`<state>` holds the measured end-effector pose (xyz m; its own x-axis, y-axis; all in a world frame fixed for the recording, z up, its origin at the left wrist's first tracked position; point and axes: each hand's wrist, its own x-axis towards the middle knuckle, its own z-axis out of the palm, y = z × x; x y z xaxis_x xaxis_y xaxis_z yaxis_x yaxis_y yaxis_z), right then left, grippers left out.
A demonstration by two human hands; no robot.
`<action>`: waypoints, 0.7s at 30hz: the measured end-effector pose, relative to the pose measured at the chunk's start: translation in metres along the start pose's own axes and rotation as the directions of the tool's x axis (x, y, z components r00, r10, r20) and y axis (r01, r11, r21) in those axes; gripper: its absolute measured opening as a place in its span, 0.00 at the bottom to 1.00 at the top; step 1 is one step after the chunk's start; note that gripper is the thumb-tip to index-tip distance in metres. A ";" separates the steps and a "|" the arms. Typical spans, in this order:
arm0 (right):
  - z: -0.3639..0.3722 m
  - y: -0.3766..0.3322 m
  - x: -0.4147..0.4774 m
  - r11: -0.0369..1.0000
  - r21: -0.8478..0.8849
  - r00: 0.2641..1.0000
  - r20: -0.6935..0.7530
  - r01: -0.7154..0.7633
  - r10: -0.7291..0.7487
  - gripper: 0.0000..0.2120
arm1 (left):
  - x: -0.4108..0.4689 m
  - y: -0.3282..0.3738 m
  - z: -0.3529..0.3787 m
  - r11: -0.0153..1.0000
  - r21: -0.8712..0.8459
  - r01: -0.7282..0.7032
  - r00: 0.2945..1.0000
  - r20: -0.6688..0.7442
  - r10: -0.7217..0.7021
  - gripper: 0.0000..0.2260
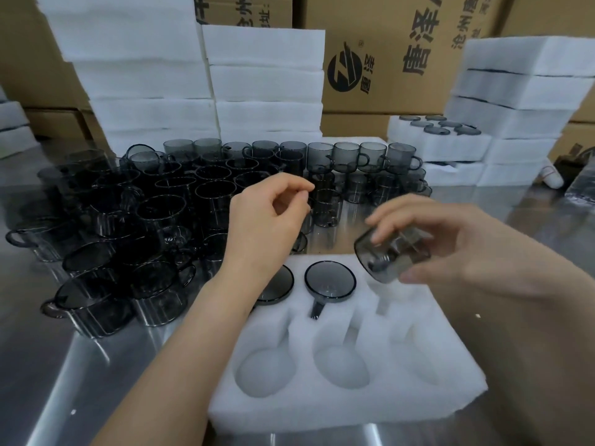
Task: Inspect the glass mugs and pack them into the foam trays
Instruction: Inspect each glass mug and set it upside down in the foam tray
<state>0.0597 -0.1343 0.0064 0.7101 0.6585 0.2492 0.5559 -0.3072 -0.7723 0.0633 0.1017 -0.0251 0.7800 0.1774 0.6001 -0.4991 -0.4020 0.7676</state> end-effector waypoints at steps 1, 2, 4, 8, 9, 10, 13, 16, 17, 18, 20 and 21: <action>0.000 -0.002 -0.005 0.997 -0.077 1.000 0.020 -0.023 0.024 0.24 | 0.001 -0.001 0.000 1.000 0.011 0.014 1.000 0.019 -0.014 0.13; 0.002 -0.005 -0.009 0.991 -0.127 0.998 0.030 -0.052 0.057 0.25 | 0.001 -0.002 0.000 0.999 0.026 0.029 0.999 0.041 -0.030 0.13; 0.005 -0.009 -0.013 0.975 -0.191 0.991 0.044 -0.116 0.126 0.27 | 0.001 -0.003 0.000 0.997 0.061 0.056 0.995 0.084 -0.061 0.11; 0.013 -0.015 -0.009 0.940 -0.291 0.974 0.082 -0.179 0.211 0.20 | 0.001 -0.005 0.000 0.994 0.082 0.076 0.990 0.114 -0.085 0.10; 0.014 -0.016 -0.008 0.940 -0.290 0.974 0.081 -0.182 0.214 0.19 | 0.001 -0.005 0.000 0.993 0.083 0.080 0.989 0.119 -0.090 0.10; 0.015 -0.018 -0.007 0.940 -0.290 0.974 0.079 -0.180 0.211 0.17 | 0.001 -0.005 0.000 0.993 0.085 0.084 0.988 0.124 -0.094 0.10; 0.017 -0.021 -0.005 0.934 -0.310 0.974 0.082 -0.177 0.212 0.13 | 0.001 -0.005 0.001 0.992 0.092 0.085 0.986 0.135 -0.097 0.11; 0.021 -0.019 -0.001 0.926 -0.324 0.975 0.041 -0.196 0.221 0.11 | 0.001 -0.006 0.001 0.992 0.098 0.085 0.984 0.149 -0.099 0.11; 0.022 -0.017 0.000 0.921 -0.334 0.976 0.017 -0.198 0.216 0.12 | 0.001 -0.006 0.001 0.991 0.102 0.085 0.983 0.152 -0.100 0.11; 0.024 -0.016 0.001 0.916 -0.348 0.977 -0.002 -0.200 0.213 0.12 | 0.001 -0.006 0.001 0.991 0.104 0.085 0.983 0.153 -0.101 0.10; 0.028 -0.014 0.001 0.898 -0.392 0.978 -0.015 -0.198 0.209 0.12 | 0.001 -0.007 0.001 0.991 0.106 0.086 0.983 0.156 -0.102 0.10; 0.030 -0.012 0.000 0.886 -0.421 0.978 -0.014 -0.195 0.209 0.11 | 0.001 -0.007 0.000 0.991 0.108 0.086 0.982 0.159 -0.102 0.09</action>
<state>0.0400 -0.1096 -0.0018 0.8164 0.5703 0.0903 0.5357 -0.6898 -0.4870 0.0678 0.1042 -0.0297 0.8771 0.0721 0.4749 -0.3871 -0.4796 0.7875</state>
